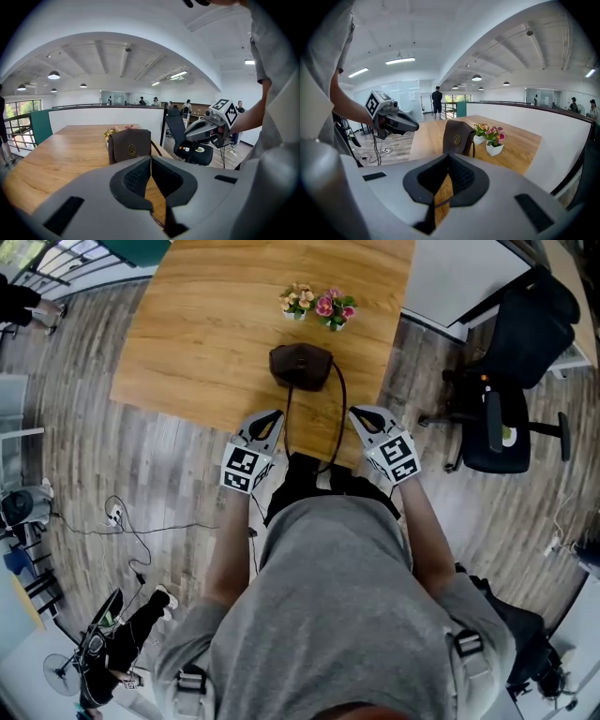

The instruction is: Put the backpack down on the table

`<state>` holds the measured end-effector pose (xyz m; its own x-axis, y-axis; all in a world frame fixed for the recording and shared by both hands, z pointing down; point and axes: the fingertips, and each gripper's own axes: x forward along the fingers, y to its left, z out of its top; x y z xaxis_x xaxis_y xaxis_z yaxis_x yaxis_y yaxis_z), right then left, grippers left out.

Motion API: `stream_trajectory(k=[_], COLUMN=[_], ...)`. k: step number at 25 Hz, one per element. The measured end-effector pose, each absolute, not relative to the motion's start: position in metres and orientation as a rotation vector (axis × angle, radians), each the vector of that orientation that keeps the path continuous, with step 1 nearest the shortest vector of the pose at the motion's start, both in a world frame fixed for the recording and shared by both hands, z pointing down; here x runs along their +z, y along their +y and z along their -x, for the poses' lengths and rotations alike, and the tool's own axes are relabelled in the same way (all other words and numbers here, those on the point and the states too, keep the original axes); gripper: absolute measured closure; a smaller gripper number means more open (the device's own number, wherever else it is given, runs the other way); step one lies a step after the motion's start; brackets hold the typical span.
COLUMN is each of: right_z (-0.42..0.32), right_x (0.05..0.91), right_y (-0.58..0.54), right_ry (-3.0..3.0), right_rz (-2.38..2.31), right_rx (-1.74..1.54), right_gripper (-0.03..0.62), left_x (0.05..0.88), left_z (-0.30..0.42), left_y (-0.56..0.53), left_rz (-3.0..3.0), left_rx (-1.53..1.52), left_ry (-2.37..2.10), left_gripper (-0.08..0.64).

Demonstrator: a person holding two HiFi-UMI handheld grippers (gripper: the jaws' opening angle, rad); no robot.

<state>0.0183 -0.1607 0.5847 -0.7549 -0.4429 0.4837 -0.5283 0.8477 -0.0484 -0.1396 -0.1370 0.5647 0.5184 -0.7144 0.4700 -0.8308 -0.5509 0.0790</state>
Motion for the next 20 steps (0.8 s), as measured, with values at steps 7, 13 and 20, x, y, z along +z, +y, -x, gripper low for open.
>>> stream_trajectory(k=[7, 13, 20], right_z=[-0.036, -0.053, -0.059], right_x=[0.584, 0.587, 0.586], right_y=[-0.152, -0.142, -0.132], right_ry=[-2.562, -2.562, -2.573], right_rz=[-0.669, -0.643, -0.597], right_rx=[0.225, 0.223, 0.205], right_gripper=[0.589, 0.591, 0.591], left_x=[0.559, 0.56, 0.559], left_z=[0.124, 0.114, 0.109], left_y=[-0.127, -0.111, -0.093], left_rz=[-2.459, -2.433, -2.401], left_rx=[0.56, 0.568, 0.568], left_ry=[-1.339, -1.375, -1.429], left_gripper=[0.535, 0.535, 0.535])
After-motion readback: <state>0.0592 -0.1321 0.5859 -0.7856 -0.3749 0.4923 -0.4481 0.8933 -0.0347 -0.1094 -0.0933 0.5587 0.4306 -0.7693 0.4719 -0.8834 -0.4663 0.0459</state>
